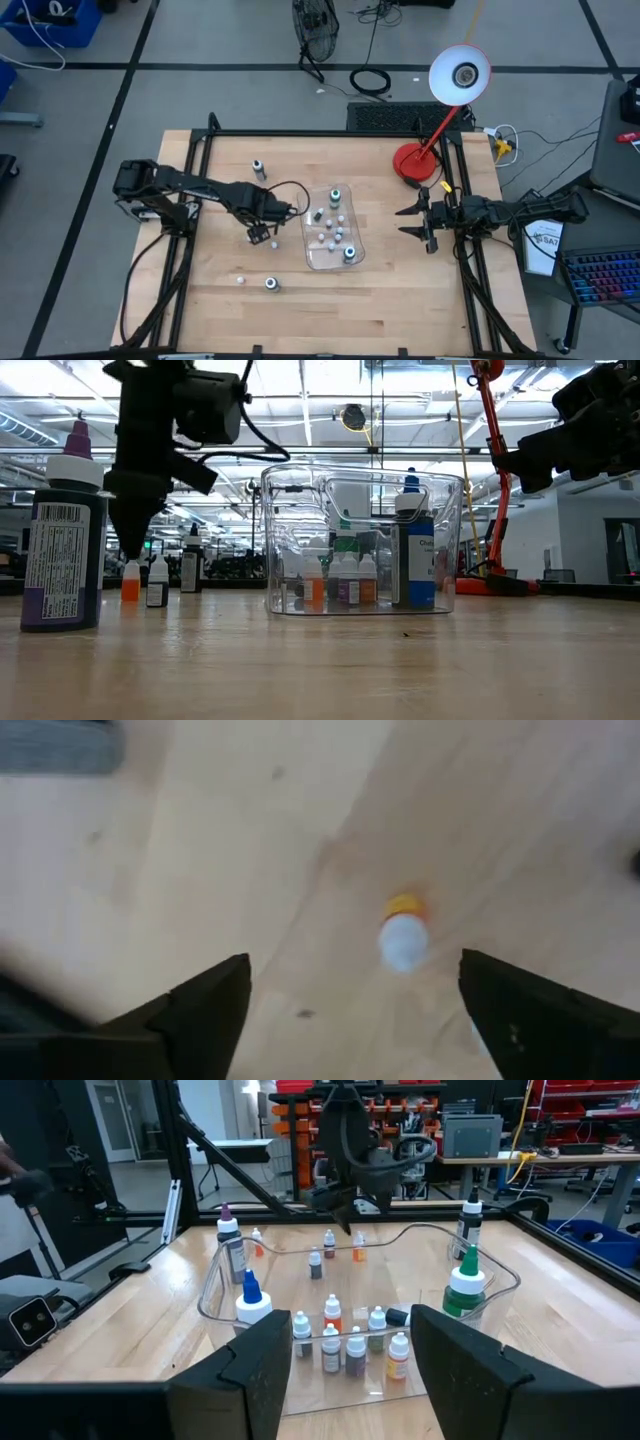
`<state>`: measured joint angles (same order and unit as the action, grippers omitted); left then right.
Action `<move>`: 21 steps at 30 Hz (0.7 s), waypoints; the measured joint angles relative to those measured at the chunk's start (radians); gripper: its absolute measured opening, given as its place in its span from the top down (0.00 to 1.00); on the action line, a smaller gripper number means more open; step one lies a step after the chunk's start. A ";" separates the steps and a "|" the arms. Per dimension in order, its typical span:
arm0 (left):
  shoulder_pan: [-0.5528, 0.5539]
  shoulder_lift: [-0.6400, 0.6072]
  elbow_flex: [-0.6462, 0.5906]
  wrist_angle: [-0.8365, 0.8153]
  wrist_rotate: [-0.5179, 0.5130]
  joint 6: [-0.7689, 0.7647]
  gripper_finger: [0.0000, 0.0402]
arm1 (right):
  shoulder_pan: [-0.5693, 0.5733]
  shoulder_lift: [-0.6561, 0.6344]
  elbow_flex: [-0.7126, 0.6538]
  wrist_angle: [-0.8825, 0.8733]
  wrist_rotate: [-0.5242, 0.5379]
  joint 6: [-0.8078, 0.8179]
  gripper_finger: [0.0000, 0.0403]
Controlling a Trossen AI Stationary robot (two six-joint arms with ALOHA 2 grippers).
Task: Pick & Place food coloring
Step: Put the small yellow food coloring bottle into the transparent bin
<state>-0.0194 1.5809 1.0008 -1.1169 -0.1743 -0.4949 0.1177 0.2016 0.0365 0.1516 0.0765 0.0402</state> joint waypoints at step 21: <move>0.032 -0.055 -0.189 0.256 0.105 -0.024 0.09 | 0.000 0.000 0.000 0.000 0.000 0.000 0.52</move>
<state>0.0128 1.5258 0.8118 -0.8607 -0.0691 -0.5191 0.1177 0.2016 0.0364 0.1520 0.0769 0.0402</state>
